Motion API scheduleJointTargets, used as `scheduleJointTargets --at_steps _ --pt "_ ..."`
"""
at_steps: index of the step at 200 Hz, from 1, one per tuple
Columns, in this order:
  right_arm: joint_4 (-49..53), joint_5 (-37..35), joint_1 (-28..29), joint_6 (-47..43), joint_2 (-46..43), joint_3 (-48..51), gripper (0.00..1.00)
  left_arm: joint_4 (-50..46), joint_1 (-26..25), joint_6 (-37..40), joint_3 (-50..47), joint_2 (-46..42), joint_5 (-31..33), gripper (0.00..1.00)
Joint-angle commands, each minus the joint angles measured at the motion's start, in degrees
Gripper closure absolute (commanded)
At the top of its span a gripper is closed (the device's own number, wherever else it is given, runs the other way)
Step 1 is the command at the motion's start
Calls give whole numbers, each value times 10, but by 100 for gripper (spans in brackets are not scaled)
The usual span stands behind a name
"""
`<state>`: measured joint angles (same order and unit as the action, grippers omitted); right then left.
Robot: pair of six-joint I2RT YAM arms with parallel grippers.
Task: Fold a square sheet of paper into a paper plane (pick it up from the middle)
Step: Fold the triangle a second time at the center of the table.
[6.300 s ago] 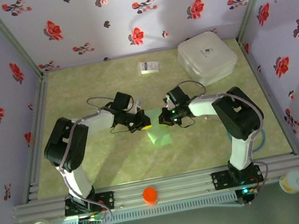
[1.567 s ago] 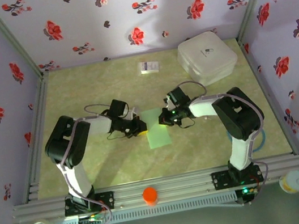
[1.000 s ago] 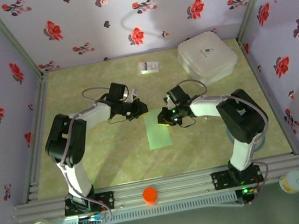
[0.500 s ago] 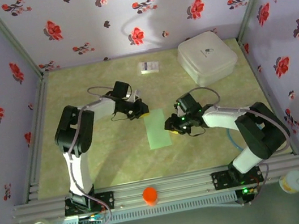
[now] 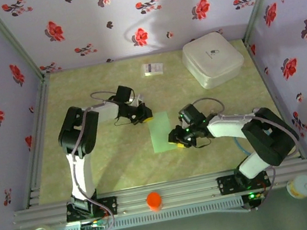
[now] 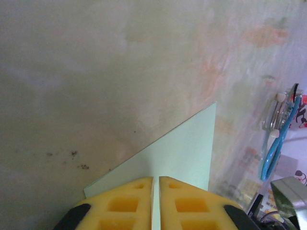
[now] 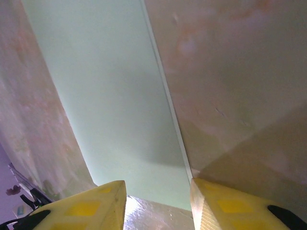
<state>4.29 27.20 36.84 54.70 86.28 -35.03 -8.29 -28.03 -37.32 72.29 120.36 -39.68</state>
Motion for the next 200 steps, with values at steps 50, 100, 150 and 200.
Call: scheduleJointTargets --at_steps 50,100,150,200 --pt "-4 -4 6 32 -10 15 59 -17 3 0 -42 13 22 89" --pt "-1 -1 14 41 -24 29 60 -14 4 -6 -48 9 22 89" --pt "-30 2 16 47 -7 24 60 -11 4 -10 -46 9 18 90" --pt "-45 -3 17 44 -19 10 62 -9 4 -12 -45 9 15 90"
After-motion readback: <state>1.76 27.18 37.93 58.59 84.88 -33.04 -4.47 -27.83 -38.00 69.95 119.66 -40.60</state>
